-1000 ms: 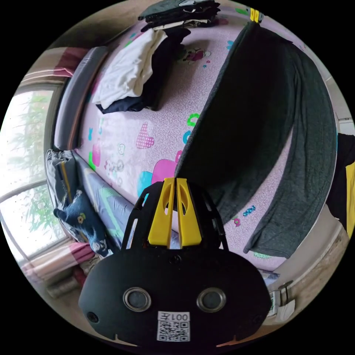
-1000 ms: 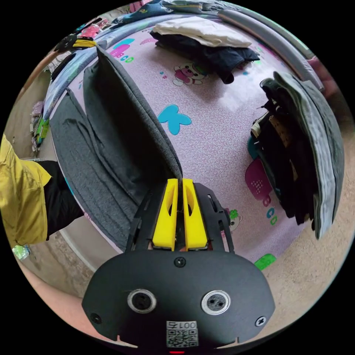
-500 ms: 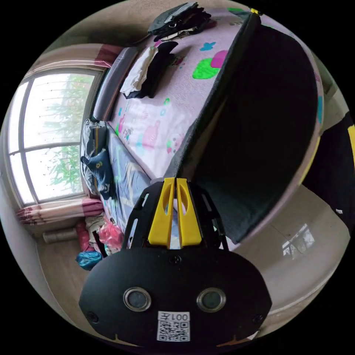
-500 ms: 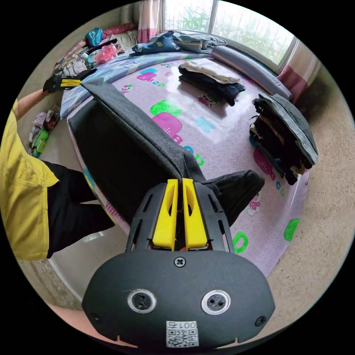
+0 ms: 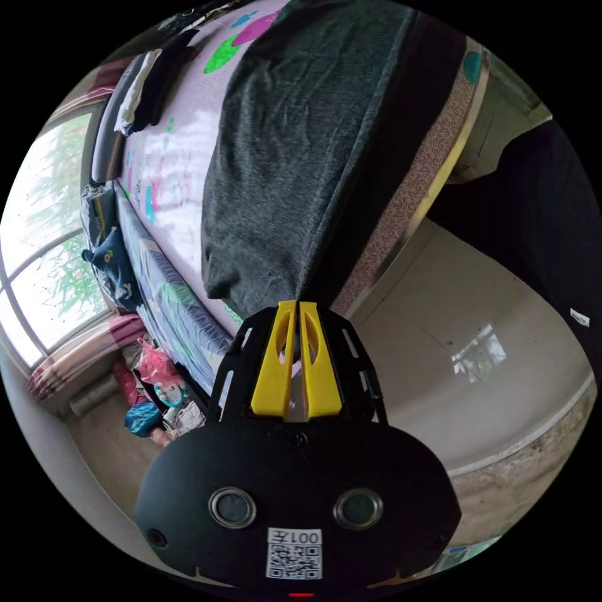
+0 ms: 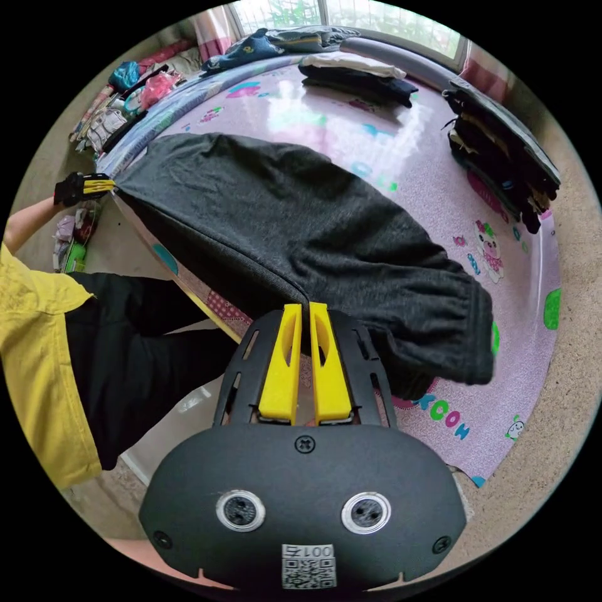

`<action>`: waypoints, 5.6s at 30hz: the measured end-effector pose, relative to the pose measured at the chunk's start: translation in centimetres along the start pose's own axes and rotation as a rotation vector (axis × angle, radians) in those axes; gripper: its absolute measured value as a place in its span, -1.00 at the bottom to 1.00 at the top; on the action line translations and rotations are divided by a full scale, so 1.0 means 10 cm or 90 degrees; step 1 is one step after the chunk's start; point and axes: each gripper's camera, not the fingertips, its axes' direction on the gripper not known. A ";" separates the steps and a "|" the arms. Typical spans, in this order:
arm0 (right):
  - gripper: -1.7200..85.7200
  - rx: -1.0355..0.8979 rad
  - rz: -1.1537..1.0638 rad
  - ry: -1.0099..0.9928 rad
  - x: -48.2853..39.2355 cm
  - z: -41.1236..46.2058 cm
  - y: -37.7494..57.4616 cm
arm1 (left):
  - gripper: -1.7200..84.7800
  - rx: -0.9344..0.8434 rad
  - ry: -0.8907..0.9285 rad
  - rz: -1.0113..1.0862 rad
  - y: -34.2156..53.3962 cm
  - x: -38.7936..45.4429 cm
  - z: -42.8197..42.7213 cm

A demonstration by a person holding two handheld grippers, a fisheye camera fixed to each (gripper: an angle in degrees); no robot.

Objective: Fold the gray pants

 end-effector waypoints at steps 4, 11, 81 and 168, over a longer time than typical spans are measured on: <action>-0.91 0.052 0.013 -0.020 0.05 -0.23 0.16 | -1.00 0.008 -0.047 -0.011 0.20 0.06 -0.02; -0.89 -0.030 0.050 -0.043 0.23 0.33 0.18 | -1.00 -0.073 -0.061 0.083 0.09 0.44 0.45; -0.91 -0.130 -0.548 -0.087 -3.40 4.31 -4.66 | -0.95 0.138 0.616 -0.699 4.12 -1.15 2.63; -0.79 -0.151 -0.967 -0.107 -4.28 5.27 -2.39 | -0.99 0.230 0.675 -0.995 5.54 -0.21 3.09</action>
